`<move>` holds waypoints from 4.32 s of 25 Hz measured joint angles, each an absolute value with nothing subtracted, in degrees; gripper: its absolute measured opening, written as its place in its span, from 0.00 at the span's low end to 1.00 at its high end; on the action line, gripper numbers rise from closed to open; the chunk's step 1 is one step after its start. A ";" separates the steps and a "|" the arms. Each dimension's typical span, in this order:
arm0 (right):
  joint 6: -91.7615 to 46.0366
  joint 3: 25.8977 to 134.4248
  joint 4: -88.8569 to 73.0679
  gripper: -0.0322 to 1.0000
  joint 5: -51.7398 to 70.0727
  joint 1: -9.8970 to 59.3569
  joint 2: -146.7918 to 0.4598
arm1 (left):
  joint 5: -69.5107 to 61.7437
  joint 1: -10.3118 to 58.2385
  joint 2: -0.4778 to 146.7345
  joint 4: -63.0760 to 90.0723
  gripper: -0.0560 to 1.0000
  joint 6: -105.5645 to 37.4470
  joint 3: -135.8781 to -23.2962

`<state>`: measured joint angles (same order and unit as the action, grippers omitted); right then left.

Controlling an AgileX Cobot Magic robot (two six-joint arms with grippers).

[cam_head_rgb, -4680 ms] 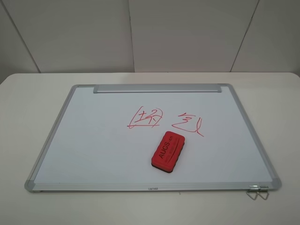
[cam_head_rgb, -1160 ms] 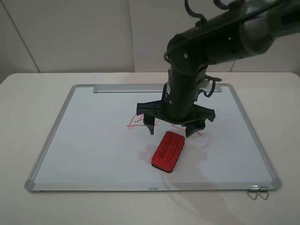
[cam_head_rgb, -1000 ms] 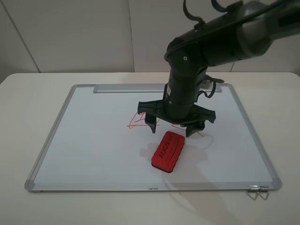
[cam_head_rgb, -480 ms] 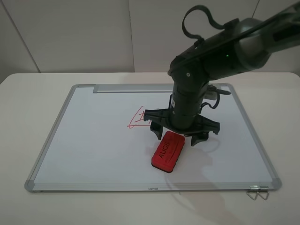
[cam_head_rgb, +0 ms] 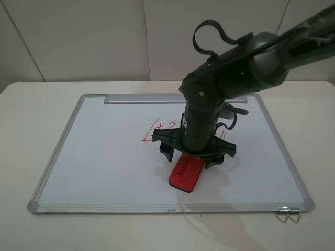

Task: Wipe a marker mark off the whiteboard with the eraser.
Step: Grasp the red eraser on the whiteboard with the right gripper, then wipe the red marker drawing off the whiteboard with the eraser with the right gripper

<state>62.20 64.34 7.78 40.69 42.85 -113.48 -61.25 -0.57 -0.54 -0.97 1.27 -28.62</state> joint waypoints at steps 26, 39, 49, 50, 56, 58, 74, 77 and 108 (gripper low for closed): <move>60.14 64.34 6.77 0.54 40.46 42.80 -115.16 | -61.25 -0.57 -0.54 -0.97 0.79 1.27 -28.62; 21.68 73.99 6.70 0.54 50.96 42.80 -113.91 | -61.25 -0.57 -0.54 -0.97 0.79 1.27 -28.62; 4.10 96.41 7.14 0.54 61.11 45.34 -126.12 | -61.25 -0.57 -0.54 -0.97 0.79 1.27 -28.62; 4.03 98.81 7.55 0.54 61.78 45.71 -127.47 | -61.25 -0.57 -0.54 -0.97 0.79 1.27 -28.62; 3.80 107.56 7.69 0.54 63.71 47.90 -133.59 | -61.25 -0.57 -0.54 -0.97 0.79 1.27 -28.62; 3.57 108.89 7.63 0.54 63.88 48.20 -135.16 | -61.25 -0.57 -0.54 -0.97 0.79 1.27 -28.62; -3.58 110.17 4.63 0.54 64.06 47.14 -139.72 | -61.25 -0.57 -0.54 -0.97 0.79 1.27 -28.62; -3.63 110.30 3.79 0.54 63.94 46.38 -140.21 | -61.25 -0.57 -0.54 -0.97 0.79 1.27 -28.62; -3.40 111.17 2.85 0.52 55.76 28.81 -141.61 | -61.25 -0.57 -0.54 -0.97 0.79 1.27 -28.62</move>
